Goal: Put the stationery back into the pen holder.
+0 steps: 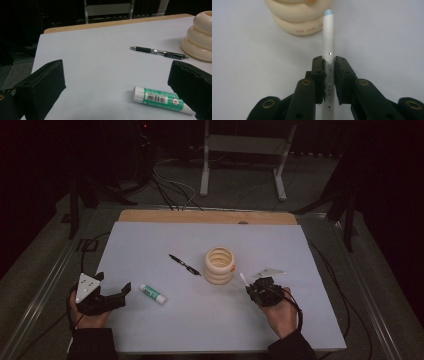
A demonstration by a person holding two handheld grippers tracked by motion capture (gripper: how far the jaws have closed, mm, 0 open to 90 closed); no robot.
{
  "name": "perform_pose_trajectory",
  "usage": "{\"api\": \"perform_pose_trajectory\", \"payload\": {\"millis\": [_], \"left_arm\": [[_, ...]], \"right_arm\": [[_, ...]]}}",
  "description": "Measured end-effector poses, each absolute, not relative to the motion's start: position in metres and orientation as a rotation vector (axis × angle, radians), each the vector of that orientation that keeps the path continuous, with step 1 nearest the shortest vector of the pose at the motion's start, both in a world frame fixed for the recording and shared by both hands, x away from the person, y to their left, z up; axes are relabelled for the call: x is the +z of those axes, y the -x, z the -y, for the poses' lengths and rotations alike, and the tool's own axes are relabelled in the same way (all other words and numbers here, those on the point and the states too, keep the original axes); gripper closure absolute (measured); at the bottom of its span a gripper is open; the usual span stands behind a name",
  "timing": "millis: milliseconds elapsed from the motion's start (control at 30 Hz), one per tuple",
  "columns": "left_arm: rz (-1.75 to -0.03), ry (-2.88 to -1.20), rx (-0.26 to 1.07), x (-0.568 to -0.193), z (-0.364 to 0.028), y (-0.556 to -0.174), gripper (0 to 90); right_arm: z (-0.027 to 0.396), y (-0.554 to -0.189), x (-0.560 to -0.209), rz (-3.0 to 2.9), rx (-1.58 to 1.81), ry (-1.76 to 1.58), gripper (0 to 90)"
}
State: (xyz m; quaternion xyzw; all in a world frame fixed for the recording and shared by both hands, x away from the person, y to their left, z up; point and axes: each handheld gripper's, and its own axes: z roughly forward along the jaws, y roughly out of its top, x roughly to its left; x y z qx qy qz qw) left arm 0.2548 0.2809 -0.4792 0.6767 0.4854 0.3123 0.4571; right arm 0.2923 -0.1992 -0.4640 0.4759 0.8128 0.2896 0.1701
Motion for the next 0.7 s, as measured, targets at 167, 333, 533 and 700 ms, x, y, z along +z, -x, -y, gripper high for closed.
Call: {"api": "perform_pose_trajectory", "payload": {"millis": [167, 333, 533, 700], "left_arm": [[-1.198, -1.67, 0.77, -0.479, -0.281, -0.255, 1.5], [-1.2, -1.674, 0.77, -0.48, -0.281, -0.255, 1.5], [-1.201, -1.675, 0.77, -0.48, -0.281, -0.255, 1.5], [-1.202, -1.674, 0.77, -0.48, -0.281, -0.255, 1.6]], "right_arm": [[0.199, -0.292, -0.458, -2.289, 0.845, -1.338, 79.5], [0.2, -0.293, -0.452, -2.269, 0.866, -1.333, 79.4], [0.197, -0.295, -0.444, -2.251, 0.892, -1.31, 79.4], [0.192, -0.296, -0.437, -2.241, 0.913, -1.285, 79.4]]}}
